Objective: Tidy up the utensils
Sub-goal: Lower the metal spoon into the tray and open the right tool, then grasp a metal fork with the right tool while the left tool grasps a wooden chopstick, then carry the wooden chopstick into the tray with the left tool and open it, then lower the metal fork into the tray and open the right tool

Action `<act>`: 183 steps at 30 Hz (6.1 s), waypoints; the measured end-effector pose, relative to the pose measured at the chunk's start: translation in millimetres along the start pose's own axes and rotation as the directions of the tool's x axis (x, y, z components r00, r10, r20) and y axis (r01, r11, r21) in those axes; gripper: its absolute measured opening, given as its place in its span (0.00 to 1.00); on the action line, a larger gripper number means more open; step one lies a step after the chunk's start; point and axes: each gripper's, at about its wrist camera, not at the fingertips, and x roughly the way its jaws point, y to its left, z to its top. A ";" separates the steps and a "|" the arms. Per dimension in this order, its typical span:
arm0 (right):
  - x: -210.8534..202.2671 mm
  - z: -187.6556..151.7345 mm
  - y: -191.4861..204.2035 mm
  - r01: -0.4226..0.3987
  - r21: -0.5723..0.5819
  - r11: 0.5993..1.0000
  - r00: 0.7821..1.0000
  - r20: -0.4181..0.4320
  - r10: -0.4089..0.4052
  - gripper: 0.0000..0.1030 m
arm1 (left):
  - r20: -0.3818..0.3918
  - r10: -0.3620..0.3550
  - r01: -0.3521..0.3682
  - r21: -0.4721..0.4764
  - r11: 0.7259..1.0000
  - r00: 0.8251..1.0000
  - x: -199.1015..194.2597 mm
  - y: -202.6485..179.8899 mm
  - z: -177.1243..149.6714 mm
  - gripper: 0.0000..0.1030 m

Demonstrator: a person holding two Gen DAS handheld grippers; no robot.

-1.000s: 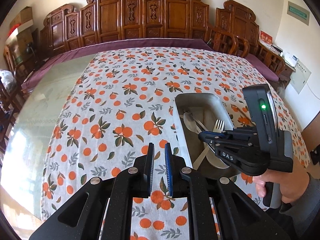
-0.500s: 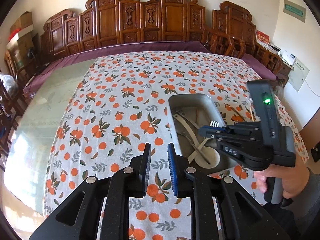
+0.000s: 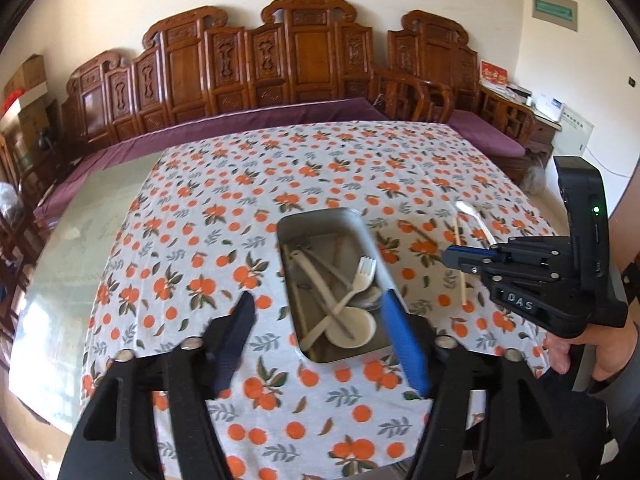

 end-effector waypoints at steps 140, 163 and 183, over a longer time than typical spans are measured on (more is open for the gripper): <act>5.2 -37.7 -68.3 -0.004 0.063 0.998 0.990 -0.143 0.013 0.08 | -0.271 -0.136 0.118 -0.084 0.990 0.953 132.1 0.3 0.9 0.04; 16.4 -22.8 -46.3 -0.031 0.037 0.999 0.988 -0.151 0.036 0.08 | -0.226 -0.146 0.123 -0.114 0.986 0.963 122.2 7.6 5.2 0.16; 59.3 31.6 26.9 -0.107 -0.026 0.994 0.984 -0.146 0.102 0.08 | -0.145 -0.079 0.055 -0.158 0.986 0.986 70.0 63.4 1.3 0.24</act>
